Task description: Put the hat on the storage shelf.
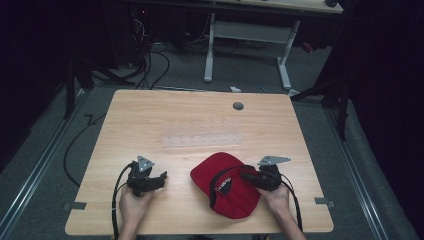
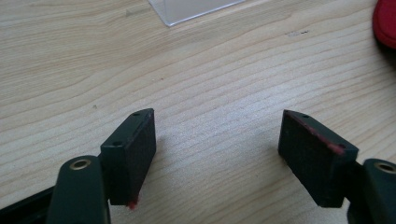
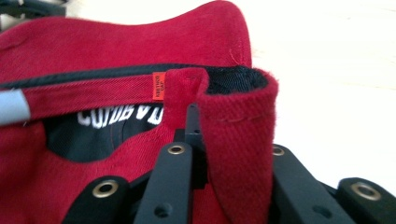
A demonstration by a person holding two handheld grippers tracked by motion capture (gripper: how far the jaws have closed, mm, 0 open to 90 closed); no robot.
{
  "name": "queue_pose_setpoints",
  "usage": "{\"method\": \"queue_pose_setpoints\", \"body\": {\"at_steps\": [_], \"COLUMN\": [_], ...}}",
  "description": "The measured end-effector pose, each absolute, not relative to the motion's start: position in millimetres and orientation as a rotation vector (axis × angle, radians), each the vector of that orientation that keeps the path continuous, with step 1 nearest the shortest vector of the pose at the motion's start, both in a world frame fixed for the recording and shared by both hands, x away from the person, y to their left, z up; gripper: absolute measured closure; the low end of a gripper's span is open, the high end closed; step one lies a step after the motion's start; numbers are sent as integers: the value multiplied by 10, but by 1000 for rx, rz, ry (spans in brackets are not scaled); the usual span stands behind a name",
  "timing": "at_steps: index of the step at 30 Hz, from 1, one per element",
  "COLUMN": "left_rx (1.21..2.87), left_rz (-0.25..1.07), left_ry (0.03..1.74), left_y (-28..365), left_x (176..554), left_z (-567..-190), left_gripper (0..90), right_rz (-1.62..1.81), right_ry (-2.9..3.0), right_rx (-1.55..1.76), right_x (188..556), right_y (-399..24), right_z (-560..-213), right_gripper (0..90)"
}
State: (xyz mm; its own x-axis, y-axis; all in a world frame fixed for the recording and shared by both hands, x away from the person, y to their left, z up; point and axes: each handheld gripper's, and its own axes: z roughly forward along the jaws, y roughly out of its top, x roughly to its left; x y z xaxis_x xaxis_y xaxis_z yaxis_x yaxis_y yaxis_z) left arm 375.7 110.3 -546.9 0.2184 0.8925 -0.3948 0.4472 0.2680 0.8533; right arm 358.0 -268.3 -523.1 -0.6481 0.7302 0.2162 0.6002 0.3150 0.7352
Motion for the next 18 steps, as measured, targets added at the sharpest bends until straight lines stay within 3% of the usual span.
{"method": "queue_pose_setpoints", "body": {"at_steps": [18], "left_rx": [1352], "left_rz": [495], "left_ry": [1402], "left_y": [1091], "left_x": [3752], "left_z": [-5466], "left_gripper": [305], "right_rz": [1337], "right_ry": [2391], "right_rx": [1238], "right_x": [3393], "right_y": [-2687], "right_z": [-4996], "right_gripper": [848]}}
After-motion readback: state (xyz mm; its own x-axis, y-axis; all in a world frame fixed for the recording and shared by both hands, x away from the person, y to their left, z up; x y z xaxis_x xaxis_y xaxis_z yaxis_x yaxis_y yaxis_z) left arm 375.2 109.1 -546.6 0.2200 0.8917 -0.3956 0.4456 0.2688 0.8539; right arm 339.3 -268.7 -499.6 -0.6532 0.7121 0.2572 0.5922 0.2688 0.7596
